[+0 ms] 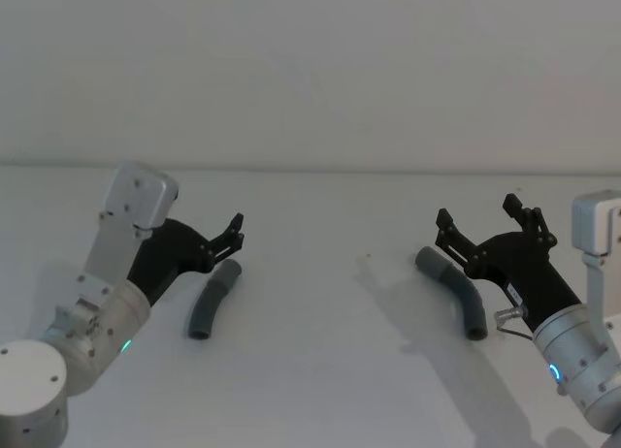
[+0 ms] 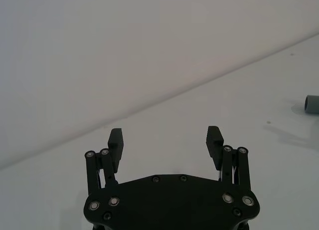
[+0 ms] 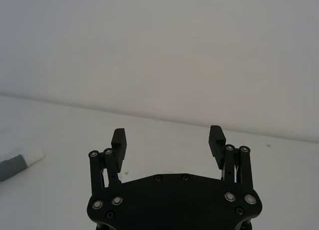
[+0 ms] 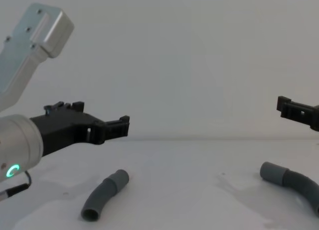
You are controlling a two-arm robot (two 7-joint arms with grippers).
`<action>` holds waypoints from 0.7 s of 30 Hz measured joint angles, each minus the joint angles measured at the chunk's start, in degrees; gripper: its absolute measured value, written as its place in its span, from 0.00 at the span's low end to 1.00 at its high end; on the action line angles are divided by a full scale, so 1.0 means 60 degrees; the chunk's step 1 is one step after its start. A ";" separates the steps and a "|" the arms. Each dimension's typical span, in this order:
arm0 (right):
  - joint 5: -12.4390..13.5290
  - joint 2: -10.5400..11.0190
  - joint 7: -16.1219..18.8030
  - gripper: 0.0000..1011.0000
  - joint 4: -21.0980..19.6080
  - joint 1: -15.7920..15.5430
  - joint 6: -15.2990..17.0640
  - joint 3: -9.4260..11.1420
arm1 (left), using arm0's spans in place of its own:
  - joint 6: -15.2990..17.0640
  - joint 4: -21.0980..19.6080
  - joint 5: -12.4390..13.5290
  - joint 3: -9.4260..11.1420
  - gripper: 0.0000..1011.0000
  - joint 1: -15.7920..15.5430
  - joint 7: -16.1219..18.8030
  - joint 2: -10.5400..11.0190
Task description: Use both hands to pick up one end of the pipe from the table, align the ends, and insert them.
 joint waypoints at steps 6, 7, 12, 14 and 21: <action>0.0000 0.0000 0.0000 0.99 0.0000 0.0000 0.0000 0.0000 | 0.0267 -0.0218 -0.0188 -0.0196 0.99 0.0281 0.0087 -0.0023; -0.0001 0.0000 -0.0001 0.99 0.0000 0.0000 0.0000 0.0000 | 0.0301 -0.0247 -0.0207 -0.0224 0.99 0.0314 0.0093 -0.0028; 0.0000 0.0000 0.0000 0.99 0.0000 0.0001 0.0000 0.0000 | 0.0633 -0.0411 -0.0344 -0.0335 0.99 0.0444 0.0098 -0.0035; 0.0000 0.0000 0.0000 0.99 0.0000 0.0000 0.0000 0.0000 | 0.0818 -0.0482 -0.0373 -0.0356 0.99 0.0472 0.0084 -0.0014; -0.0001 0.0000 0.0000 0.99 0.0001 0.0000 0.0000 0.0000 | 0.1374 -0.0664 -0.0385 -0.0359 0.99 0.0482 -0.0026 0.0092</action>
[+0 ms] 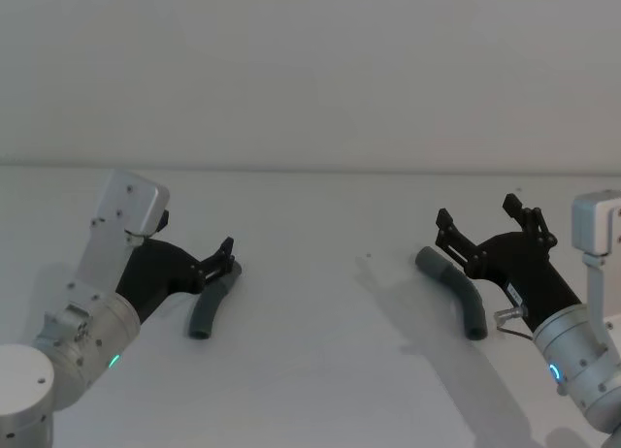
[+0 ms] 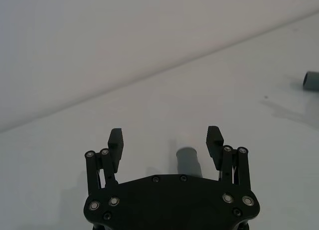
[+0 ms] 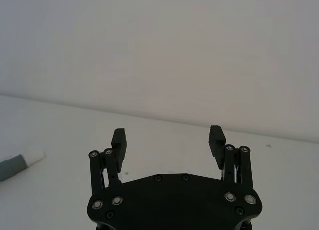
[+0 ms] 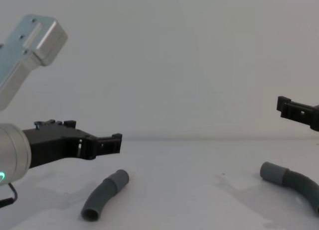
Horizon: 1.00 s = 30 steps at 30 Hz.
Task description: Use both hands to pick up one end of the pipe from the table, align the ends, and insert them.
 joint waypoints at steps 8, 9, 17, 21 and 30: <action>0.0001 0.0000 0.0000 0.99 0.0000 0.0000 0.0000 0.0000 | 0.0959 -0.0245 -0.0096 0.0010 0.99 -0.0003 -0.0148 0.0077; 0.0001 0.0000 0.0000 0.99 0.0000 0.0000 0.0000 0.0000 | 0.0959 -0.0245 -0.0096 0.0010 0.99 -0.0003 -0.0148 0.0077; 0.0001 0.0000 0.0000 0.99 0.0000 0.0000 0.0000 0.0000 | 0.1439 -0.0192 -0.0149 0.0026 0.99 0.0040 -0.0324 0.0122; 0.0001 0.0000 0.0000 0.99 0.0000 0.0000 0.0000 0.0000 | 0.1516 -0.0072 -0.0167 0.0020 0.99 0.0050 -0.0423 0.0144; 0.0001 0.0000 0.0000 0.99 -0.0001 0.0001 0.0000 0.0000 | 0.1529 0.0333 -0.0240 -0.0011 0.99 -0.0073 -0.0746 0.0111</action>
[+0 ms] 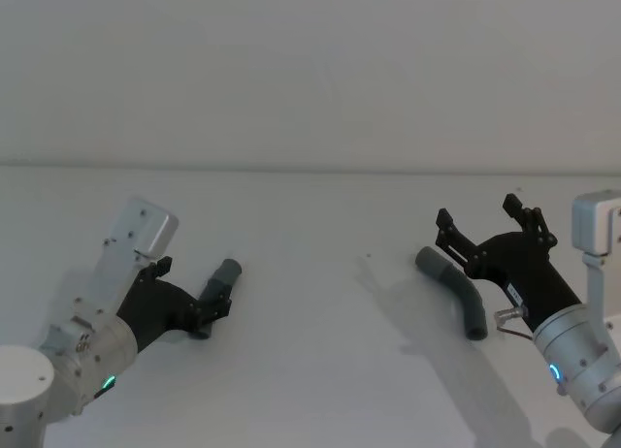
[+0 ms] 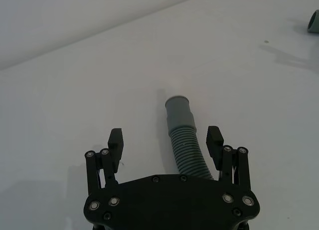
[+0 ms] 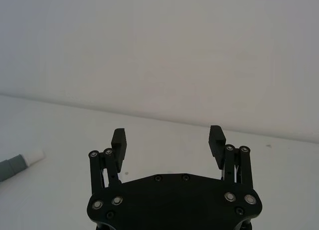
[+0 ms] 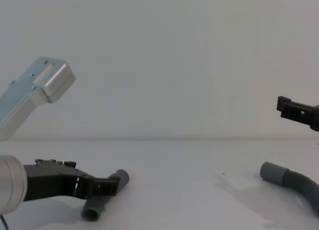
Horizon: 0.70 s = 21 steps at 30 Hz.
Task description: Use both hands to pick up one end of the pipe from the table, align the ends, and insert them.
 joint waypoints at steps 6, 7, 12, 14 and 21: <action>0.0000 0.0000 0.0000 0.99 0.0001 0.0000 0.0000 0.0000 | -0.0139 0.0339 -0.0069 -0.0001 0.99 -0.0183 -0.0254 -0.0121; 0.0000 0.0000 0.0000 0.99 0.0001 -0.0001 0.0000 0.0000 | -0.0186 0.0436 -0.0090 0.0003 0.99 -0.0243 -0.0329 -0.0166; 0.0000 0.0001 0.0000 0.99 0.0000 0.0000 0.0000 0.0000 | -0.0285 0.0682 -0.0131 0.0035 0.99 -0.0416 -0.0513 -0.0294; 0.0000 0.0000 0.0000 0.99 0.0000 0.0000 0.0000 0.0000 | -0.0299 0.0752 -0.0137 0.0048 0.99 -0.0460 -0.0559 -0.0326; 0.0000 0.0000 0.0000 0.99 0.0000 -0.0001 0.0000 0.0000 | -0.0271 0.1049 -0.0156 0.0114 0.99 -0.0668 -0.0758 -0.0481</action>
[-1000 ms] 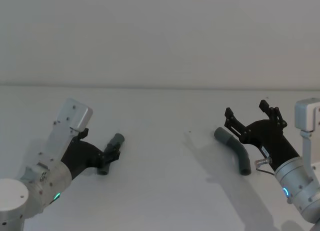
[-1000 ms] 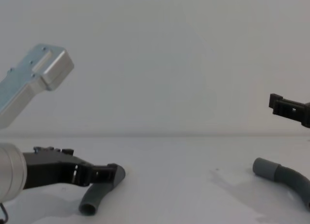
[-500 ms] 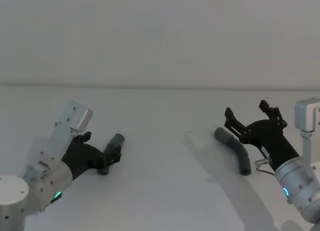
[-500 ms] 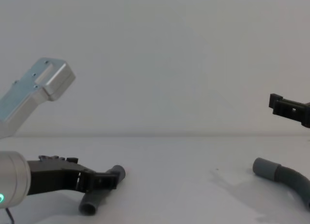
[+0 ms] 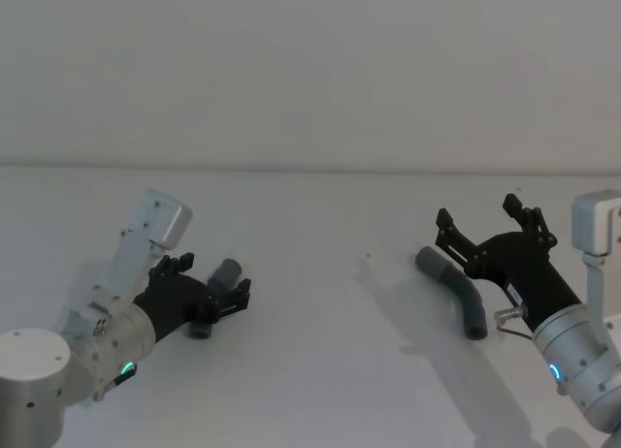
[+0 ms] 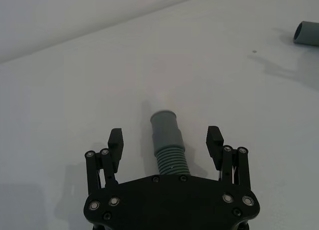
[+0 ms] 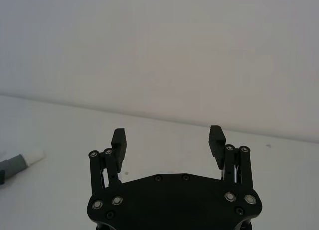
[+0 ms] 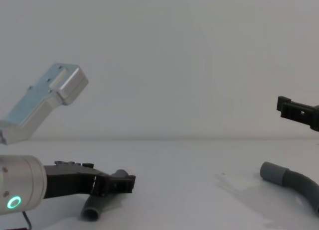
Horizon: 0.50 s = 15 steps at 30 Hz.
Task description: Use both hands to pick up one end of the pipe from the table, align the ends, and insert them.
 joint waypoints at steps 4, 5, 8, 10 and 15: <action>0.0000 0.0000 0.0000 0.99 0.0000 0.0000 0.0000 0.0000 | 0.0128 0.0095 -0.0023 0.0007 0.99 -0.0066 -0.0057 -0.0074; 0.0000 0.0000 0.0000 0.99 0.0000 0.0000 0.0000 0.0000 | 0.0157 0.0117 -0.0026 0.0007 0.99 -0.0081 -0.0063 -0.0091; 0.0000 0.0000 0.0000 0.99 0.0000 0.0000 0.0000 0.0000 | 0.0283 0.0173 -0.0034 0.0002 0.99 -0.0136 -0.0088 -0.0138; 0.0001 0.0000 0.0000 0.99 0.0000 0.0000 0.0000 0.0000 | 0.0374 0.0211 -0.0035 -0.0004 0.99 -0.0188 -0.0103 -0.0168; 0.0000 0.0000 0.0000 0.99 0.0000 0.0000 0.0000 0.0001 | 0.0559 0.0325 -0.0032 -0.0021 0.99 -0.0352 -0.0144 -0.0241</action>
